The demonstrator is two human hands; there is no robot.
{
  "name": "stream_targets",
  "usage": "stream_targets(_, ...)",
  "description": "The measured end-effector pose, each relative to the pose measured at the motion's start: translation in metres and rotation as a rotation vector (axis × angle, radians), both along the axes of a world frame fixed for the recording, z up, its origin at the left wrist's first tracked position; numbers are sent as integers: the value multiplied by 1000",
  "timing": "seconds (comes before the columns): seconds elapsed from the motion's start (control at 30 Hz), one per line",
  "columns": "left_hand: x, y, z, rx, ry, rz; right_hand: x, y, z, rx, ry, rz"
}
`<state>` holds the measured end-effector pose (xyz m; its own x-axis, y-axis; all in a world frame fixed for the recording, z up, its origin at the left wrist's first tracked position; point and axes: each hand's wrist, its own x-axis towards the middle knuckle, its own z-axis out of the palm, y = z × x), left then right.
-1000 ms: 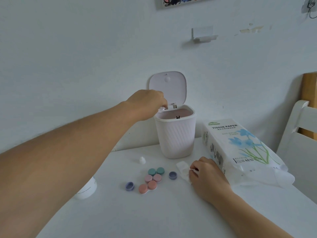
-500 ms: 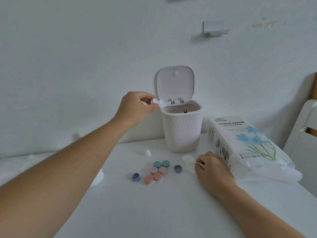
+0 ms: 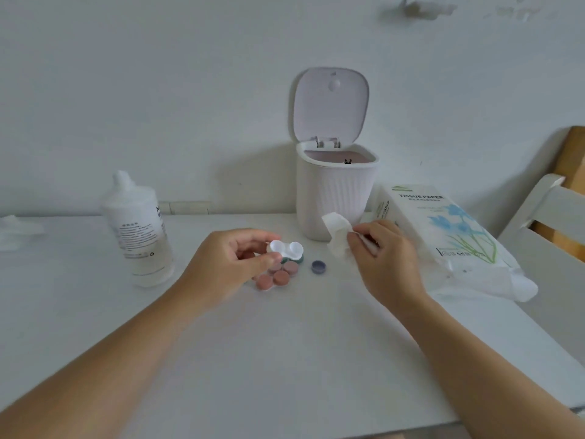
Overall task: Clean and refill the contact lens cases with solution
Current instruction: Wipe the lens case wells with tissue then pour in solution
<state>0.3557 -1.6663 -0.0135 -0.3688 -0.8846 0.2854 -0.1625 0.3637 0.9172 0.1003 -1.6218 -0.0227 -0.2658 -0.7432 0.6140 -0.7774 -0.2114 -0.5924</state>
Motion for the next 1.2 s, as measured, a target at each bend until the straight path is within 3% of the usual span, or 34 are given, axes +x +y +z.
stream_targets(0.13, -3, 11, 4, 99, 121, -91, 12, -3, 29, 200, -292, 201)
stream_targets(0.27, -5, 17, 7, 126, 134, -94, 31, -9, 44, 238, -525, 471)
stream_targets(0.4, -6, 19, 9, 103, 169, -92, 38, -10, 35, 259, -700, 587)
stream_targets(0.83, -3, 12, 3, -113, 74, 24, 50, 3, 17, 457, -624, 770)
stream_targets(1.2, -6, 17, -1, -154, 41, 40, 44, 4, 16, 583, -504, 708)
